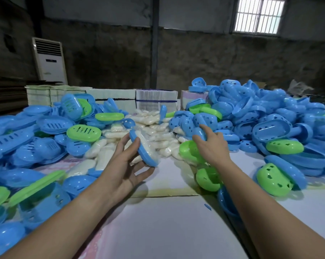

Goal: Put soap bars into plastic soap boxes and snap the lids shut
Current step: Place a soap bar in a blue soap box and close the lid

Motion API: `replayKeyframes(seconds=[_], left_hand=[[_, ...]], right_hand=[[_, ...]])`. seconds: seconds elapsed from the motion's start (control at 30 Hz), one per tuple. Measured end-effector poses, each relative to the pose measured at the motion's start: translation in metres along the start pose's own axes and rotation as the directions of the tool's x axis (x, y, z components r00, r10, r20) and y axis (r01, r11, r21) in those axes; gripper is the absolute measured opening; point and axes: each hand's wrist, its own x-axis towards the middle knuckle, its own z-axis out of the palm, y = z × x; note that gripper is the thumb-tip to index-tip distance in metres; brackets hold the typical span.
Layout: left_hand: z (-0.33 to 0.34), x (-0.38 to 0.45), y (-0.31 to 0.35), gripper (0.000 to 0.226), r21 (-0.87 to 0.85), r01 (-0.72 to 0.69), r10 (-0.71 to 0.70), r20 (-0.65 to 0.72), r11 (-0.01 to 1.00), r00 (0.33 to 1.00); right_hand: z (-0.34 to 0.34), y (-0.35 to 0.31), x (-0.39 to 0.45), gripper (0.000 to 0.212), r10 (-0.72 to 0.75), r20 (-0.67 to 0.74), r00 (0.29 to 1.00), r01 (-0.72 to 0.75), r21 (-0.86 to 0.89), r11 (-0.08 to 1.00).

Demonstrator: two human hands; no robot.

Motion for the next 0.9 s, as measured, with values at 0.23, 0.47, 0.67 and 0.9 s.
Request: replayKeyframes(seconds=[0.23, 0.47, 0.67, 0.9], left_hand=[[0.001, -0.003, -0.001, 0.044, 0.027, 0.039, -0.04, 0.054, 0.999, 0.998], [0.0, -0.003, -0.002, 0.034, 0.096, 0.086, -0.098, 0.129, 0.992, 0.987], [0.004, -0.008, -0.002, 0.043, 0.204, 0.073, -0.112, 0.187, 0.976, 0.976], [0.008, -0.011, 0.005, 0.051, 0.236, 0.008, -0.048, 0.167, 0.972, 0.985]], right_hand=[[0.007, -0.049, -0.037, 0.046, -0.224, 0.104, 0.969, 0.128, 0.562, 0.817], [0.022, -0.06, -0.055, 0.041, -0.311, 0.252, 0.917, 0.07, 0.663, 0.745], [0.024, -0.064, -0.057, 0.055, -0.292, 0.239, 0.926, 0.077, 0.639, 0.766], [0.029, -0.063, -0.061, 0.049, -0.365, 0.243, 0.899, 0.124, 0.658, 0.743]])
